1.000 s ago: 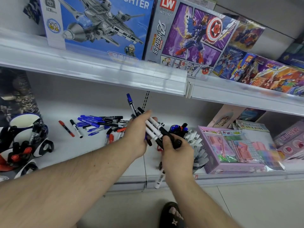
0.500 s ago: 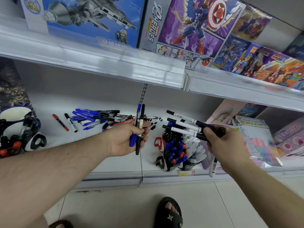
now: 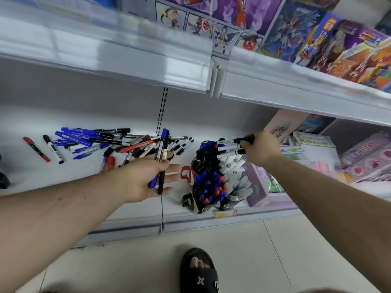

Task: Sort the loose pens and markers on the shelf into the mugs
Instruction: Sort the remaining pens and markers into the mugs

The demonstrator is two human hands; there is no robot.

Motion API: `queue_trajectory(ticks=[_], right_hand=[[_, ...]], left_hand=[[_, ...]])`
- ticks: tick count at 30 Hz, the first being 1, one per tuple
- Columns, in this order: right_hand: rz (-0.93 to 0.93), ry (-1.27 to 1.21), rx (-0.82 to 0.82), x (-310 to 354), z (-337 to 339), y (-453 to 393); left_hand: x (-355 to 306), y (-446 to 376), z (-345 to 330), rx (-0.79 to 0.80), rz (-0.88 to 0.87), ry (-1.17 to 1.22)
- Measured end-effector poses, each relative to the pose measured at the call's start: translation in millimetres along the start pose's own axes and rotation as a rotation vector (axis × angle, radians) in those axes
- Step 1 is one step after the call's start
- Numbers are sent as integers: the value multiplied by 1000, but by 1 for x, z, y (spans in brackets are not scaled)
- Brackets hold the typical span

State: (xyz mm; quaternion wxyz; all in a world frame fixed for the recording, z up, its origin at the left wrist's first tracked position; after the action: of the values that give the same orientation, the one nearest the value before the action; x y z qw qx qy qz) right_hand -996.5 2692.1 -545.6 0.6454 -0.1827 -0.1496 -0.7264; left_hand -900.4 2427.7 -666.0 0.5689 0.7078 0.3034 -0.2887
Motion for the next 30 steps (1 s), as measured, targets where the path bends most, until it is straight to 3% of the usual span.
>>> queue_trajectory(ticks=[5, 10, 16, 25, 30], right_hand=[[90, 129, 20, 14, -12, -37], [219, 266, 169, 28, -45, -54], [613, 462, 327, 50, -75, -50], [959, 638, 399, 82, -96, -40], [1012, 614, 377, 69, -104, -39]], left_hand=[[3, -10, -2, 1, 38, 21], [-5, -22, -2, -17, 30, 50], [-10, -31, -7, -12, 38, 62], [-7, -32, -2, 19, 69, 29], [-4, -30, 5, -9, 68, -19]])
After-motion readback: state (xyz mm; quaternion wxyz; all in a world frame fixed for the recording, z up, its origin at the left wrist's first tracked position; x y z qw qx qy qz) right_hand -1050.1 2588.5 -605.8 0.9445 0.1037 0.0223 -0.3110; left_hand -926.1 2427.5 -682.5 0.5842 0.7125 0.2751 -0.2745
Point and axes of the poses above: each hand's wrist, its own y-axis away from the middle knuckle, its own z-axis out of the back of the hand, x = y × z, the point moved 9 cm from there along -y, towards the middle knuckle, and after that the axes turned 11 degrees about -y, right-handed, at the moved point
